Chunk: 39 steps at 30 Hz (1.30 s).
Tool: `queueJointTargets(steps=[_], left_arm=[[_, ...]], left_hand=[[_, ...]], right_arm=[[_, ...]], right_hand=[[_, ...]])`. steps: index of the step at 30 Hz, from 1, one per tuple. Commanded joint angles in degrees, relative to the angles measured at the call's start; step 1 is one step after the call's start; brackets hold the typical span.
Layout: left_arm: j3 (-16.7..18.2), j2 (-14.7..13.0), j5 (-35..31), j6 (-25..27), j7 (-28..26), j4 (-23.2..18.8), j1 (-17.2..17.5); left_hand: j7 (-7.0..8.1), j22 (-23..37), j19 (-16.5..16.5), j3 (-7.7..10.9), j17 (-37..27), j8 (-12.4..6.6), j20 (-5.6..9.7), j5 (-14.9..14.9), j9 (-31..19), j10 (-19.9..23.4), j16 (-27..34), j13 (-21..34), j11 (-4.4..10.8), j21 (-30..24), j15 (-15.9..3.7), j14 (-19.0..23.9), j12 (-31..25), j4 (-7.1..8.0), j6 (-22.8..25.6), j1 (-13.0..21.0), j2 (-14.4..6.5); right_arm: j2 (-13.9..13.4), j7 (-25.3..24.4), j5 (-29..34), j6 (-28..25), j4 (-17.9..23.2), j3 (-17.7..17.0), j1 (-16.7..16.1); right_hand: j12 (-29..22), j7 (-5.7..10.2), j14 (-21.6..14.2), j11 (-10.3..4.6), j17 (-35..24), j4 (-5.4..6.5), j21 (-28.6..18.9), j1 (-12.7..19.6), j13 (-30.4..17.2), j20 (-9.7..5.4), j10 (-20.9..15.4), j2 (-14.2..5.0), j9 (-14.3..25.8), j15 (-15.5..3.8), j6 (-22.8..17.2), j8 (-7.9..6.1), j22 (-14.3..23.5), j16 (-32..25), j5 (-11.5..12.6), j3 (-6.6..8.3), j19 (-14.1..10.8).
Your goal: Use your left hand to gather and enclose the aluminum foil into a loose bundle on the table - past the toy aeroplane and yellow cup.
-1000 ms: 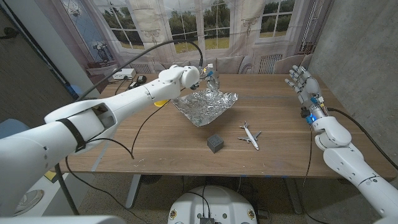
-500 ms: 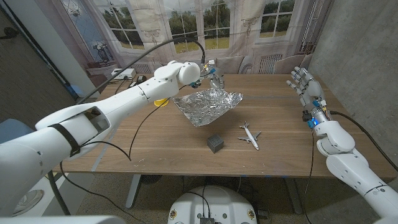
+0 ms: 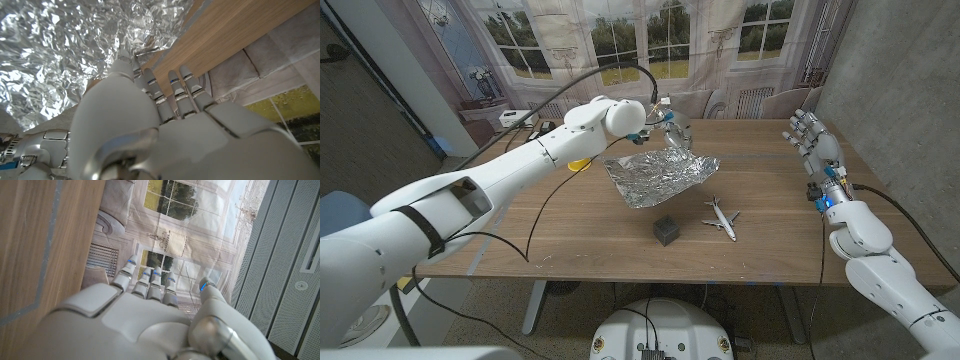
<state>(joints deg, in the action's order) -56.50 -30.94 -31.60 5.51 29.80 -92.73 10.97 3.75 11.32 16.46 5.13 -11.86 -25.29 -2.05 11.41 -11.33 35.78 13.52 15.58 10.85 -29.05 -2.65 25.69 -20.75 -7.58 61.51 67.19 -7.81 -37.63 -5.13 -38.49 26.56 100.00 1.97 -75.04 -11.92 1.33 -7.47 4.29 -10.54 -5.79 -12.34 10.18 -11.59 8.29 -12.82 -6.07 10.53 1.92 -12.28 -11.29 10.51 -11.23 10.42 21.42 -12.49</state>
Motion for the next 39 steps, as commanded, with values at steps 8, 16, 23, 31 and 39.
queueJointTargets(steps=[8,16,23,31,39], left_arm=[[1.51,-0.72,-0.73,-5.00,2.00,-4.95,2.94],[1.48,-1.44,-2.63,-6.40,3.24,-8.42,4.65],[1.29,-2.05,-5.30,-7.03,4.56,-11.50,6.13],[1.85,-2.82,-7.95,-6.95,5.47,-13.99,8.45],[1.91,-2.86,-10.43,-6.24,6.53,-14.23,10.02]], left_hand=[[-0.27,0.19,0.07,0.67,-0.08,-3.99,-0.42,-0.26,-2.45,0.87,-0.30,0.30,-0.21,-0.37,-8.45,-0.39,0.28,-0.18,2.77,-0.14,0.19],[0.02,0.18,0.12,0.76,-0.03,-3.96,-0.31,-0.34,-2.06,1.01,-0.37,0.40,-0.18,-0.44,-8.55,-0.35,0.43,-0.26,3.16,-0.25,0.52],[0.05,0.17,0.10,0.91,0.02,-3.93,-0.22,-0.35,-1.77,1.06,-0.47,0.47,-0.08,-0.47,-8.68,-0.43,0.57,-0.41,3.45,-0.15,0.75],[-0.02,0.16,0.03,1.03,0.04,-3.88,-0.16,-0.39,-1.45,1.10,-0.59,0.55,-0.01,-0.48,-8.76,-0.57,0.73,-0.44,3.81,-0.25,0.92],[-0.08,0.14,-0.12,1.14,0.06,-3.77,-0.21,-0.44,-1.19,1.09,-0.69,0.62,0.09,-0.46,-8.73,-0.71,0.87,-0.44,3.98,-0.37,1.05]], right_arm=[[1.44,-1.64,2.41,1.40,1.85,-0.89,-2.38],[2.52,-1.46,2.82,3.08,1.54,-1.01,-3.24],[3.10,-1.43,3.09,4.07,1.53,-1.21,-4.05],[3.34,-1.41,3.34,4.28,1.80,-1.26,-4.62],[3.40,-0.79,3.10,4.13,1.40,-0.75,-4.23]], right_hand=[[-0.03,-0.09,-0.40,0.18,-0.13,-0.10,-0.09,0.17,-0.12,-0.22,-0.31,0.21,0.18,0.16,-0.52,0.20,0.22,-0.23,0.15,0.18,-0.38],[-0.03,-0.07,-0.43,0.17,-0.16,-0.07,-0.08,0.07,-0.12,-0.24,-0.38,0.23,0.18,0.18,-0.53,0.20,0.22,-0.23,0.13,0.15,-0.38],[-0.03,-0.08,-0.47,0.14,-0.19,0.00,-0.07,-0.06,-0.12,-0.24,-0.40,0.23,0.18,0.13,-0.61,0.18,0.22,-0.24,0.11,0.12,-0.38],[-0.04,-0.11,-0.51,0.12,-0.21,0.06,-0.09,-0.17,-0.12,-0.26,-0.47,0.21,0.18,0.05,-0.65,0.17,0.22,-0.24,0.11,0.12,-0.44],[-0.02,-0.11,-0.48,0.10,-0.21,0.07,-0.08,-0.23,-0.12,-0.29,-0.46,0.21,0.18,0.10,-0.60,0.20,0.22,-0.20,0.12,0.14,-0.43]])
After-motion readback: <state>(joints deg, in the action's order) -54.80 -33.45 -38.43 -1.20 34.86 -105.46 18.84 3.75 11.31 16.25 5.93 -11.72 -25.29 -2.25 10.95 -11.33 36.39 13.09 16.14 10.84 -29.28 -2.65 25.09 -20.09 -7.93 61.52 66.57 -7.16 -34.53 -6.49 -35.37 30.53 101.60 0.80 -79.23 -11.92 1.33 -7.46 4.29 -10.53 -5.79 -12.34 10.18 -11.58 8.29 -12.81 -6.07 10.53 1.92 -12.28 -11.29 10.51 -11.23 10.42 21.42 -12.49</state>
